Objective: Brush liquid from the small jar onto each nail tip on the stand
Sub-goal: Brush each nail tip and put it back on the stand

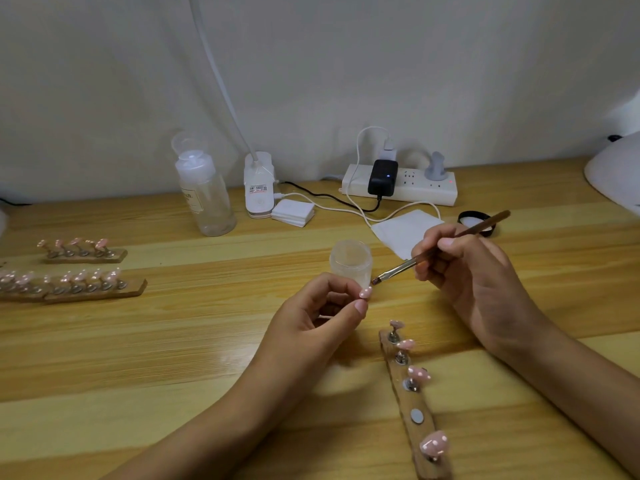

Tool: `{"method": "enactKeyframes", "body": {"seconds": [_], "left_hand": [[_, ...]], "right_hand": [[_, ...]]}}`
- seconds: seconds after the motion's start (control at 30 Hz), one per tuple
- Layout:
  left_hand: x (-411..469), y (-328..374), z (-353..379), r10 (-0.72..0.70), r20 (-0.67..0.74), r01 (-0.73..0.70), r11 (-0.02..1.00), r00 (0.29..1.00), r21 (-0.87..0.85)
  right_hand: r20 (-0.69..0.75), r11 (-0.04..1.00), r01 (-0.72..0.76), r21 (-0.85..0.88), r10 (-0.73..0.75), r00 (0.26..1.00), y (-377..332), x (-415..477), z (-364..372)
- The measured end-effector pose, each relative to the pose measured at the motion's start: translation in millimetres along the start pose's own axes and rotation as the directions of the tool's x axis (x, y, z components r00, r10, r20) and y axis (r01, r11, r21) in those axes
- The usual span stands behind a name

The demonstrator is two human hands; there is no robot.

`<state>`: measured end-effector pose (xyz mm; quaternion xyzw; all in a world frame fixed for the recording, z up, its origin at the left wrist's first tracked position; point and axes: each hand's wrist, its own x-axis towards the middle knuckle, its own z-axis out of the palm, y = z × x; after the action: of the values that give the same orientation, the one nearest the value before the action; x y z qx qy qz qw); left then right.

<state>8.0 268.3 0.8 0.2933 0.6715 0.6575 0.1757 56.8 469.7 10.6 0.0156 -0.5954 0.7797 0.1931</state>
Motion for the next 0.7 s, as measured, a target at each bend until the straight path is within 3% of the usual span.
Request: {"method": "enactKeyframes", "body": {"seconds": [0.37, 0.7], "left_hand": [[-0.3, -2.4, -2.3, 0.009, 0.011, -0.009, 1.000, 1.000, 0.005], [-0.7, -3.6, -1.7, -0.003, -0.004, 0.003, 1.000, 1.000, -0.011]], "right_hand": [[0.042, 0.998, -0.035, -0.060, 0.038, 0.998, 0.1, -1.5, 1.5], [-0.041, 0.975, 0.040, -0.217, -0.050, 0.998, -0.2, -4.0, 1.6]]}}
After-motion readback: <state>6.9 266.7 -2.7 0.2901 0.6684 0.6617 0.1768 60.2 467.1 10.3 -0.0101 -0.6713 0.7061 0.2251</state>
